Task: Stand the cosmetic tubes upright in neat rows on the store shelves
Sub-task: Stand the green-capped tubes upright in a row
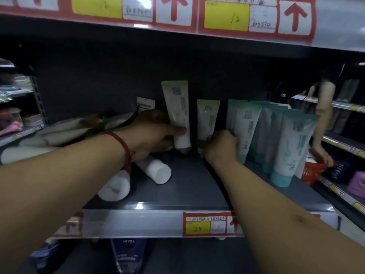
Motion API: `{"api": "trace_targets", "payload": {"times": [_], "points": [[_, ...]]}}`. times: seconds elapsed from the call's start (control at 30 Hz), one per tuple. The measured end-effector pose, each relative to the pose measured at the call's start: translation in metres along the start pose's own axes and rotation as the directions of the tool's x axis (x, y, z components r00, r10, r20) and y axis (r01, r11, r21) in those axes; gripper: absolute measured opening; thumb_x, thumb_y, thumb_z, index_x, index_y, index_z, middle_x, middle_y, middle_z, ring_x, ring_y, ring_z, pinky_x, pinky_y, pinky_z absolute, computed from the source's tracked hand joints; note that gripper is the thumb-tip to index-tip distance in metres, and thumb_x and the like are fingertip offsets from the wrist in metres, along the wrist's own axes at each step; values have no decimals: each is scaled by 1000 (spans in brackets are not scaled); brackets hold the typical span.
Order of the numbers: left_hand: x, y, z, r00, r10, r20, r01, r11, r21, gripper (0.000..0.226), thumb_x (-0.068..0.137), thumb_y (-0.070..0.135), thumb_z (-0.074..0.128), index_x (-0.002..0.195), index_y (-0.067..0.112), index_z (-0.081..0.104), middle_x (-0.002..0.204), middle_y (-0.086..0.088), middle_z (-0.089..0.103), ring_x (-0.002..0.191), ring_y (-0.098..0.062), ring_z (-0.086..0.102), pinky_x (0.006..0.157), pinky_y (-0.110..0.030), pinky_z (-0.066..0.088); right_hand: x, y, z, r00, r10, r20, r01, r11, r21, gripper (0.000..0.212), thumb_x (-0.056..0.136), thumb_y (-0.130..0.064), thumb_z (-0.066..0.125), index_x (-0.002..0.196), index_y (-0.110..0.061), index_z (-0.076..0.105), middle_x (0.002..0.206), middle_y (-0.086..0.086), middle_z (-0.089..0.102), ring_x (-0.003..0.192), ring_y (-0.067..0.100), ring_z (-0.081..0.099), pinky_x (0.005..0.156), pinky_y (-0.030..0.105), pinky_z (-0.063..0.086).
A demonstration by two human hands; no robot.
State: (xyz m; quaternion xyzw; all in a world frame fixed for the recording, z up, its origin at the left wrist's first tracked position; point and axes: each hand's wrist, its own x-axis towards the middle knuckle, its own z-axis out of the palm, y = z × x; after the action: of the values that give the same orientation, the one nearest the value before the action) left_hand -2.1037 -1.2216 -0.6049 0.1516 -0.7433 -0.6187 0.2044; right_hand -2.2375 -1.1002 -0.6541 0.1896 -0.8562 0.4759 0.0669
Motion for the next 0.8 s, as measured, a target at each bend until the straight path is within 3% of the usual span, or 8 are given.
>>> {"api": "trace_targets", "payload": {"times": [0.1, 0.17, 0.3, 0.43, 0.53, 0.6, 0.7, 0.8], "points": [[3, 3, -4, 999, 4, 54, -2, 999, -34, 33, 84, 11, 79, 115, 14, 67, 105, -6, 77, 100, -25, 75, 90, -45, 60, 9, 3, 6, 1000, 25, -13, -25, 999, -26, 22, 87, -22, 74, 76, -6, 63, 78, 10, 68, 59, 15, 56, 44, 17, 39], [7, 3, -6, 998, 33, 49, -32, 999, -33, 35, 84, 8, 78, 117, 10, 67, 108, -6, 77, 100, -22, 74, 89, -39, 61, 14, 6, 9, 998, 65, -6, -65, 998, -26, 27, 87, -22, 73, 69, -9, 58, 77, 12, 68, 64, 20, 63, 50, 25, 51], [14, -3, -7, 999, 33, 20, -32, 999, -28, 39, 80, 8, 81, 115, 10, 66, 105, -6, 77, 95, -19, 76, 83, -36, 62, 20, 7, 11, 994, 111, -6, -111, 993, -34, 22, 82, -19, 78, 78, -4, 63, 84, 13, 71, 73, 25, 69, 56, 31, 57], [18, -6, -7, 1000, 0, 17, 0, 1000, -7, 43, 79, 7, 82, 118, 11, 64, 106, -6, 76, 93, -19, 76, 80, -36, 63, 21, 5, 11, 991, 131, 19, -126, 981, -150, 27, 76, -17, 84, 89, -3, 65, 85, 7, 69, 76, 21, 68, 53, 26, 54], [18, -6, -6, 1000, 3, 1, -3, 999, 42, 44, 77, 4, 83, 117, 10, 64, 107, -8, 75, 94, -20, 75, 76, -32, 63, 23, 6, 14, 991, 133, 23, -129, 982, -138, 26, 78, -18, 83, 90, -3, 65, 91, 12, 72, 81, 26, 70, 60, 34, 60], [17, -5, -6, 1000, 1, -9, 0, 997, 71, 45, 74, 3, 85, 114, 9, 64, 105, -9, 75, 93, -21, 75, 77, -34, 63, 21, 5, 13, 992, 129, 12, -126, 983, -136, 23, 83, -20, 78, 90, -3, 63, 95, 14, 72, 84, 26, 69, 52, 25, 52], [14, -2, -3, 1000, -3, -20, 5, 991, 132, 47, 71, 4, 87, 113, 9, 65, 105, -9, 75, 93, -22, 75, 81, -40, 63, 16, 5, 12, 993, 119, 8, -117, 988, -103, 18, 87, -18, 74, 91, -3, 64, 96, 15, 71, 85, 26, 69, 59, 25, 52], [10, 0, 4, 1000, -17, -24, 21, 984, 176, 47, 72, 4, 87, 113, 10, 65, 104, -7, 75, 92, -21, 74, 76, -36, 64, 5, 5, 6, 995, 93, 22, -89, 989, -121, 13, 88, -9, 71, 96, -1, 66, 101, 16, 70, 91, 25, 67, 62, 22, 49]]}}
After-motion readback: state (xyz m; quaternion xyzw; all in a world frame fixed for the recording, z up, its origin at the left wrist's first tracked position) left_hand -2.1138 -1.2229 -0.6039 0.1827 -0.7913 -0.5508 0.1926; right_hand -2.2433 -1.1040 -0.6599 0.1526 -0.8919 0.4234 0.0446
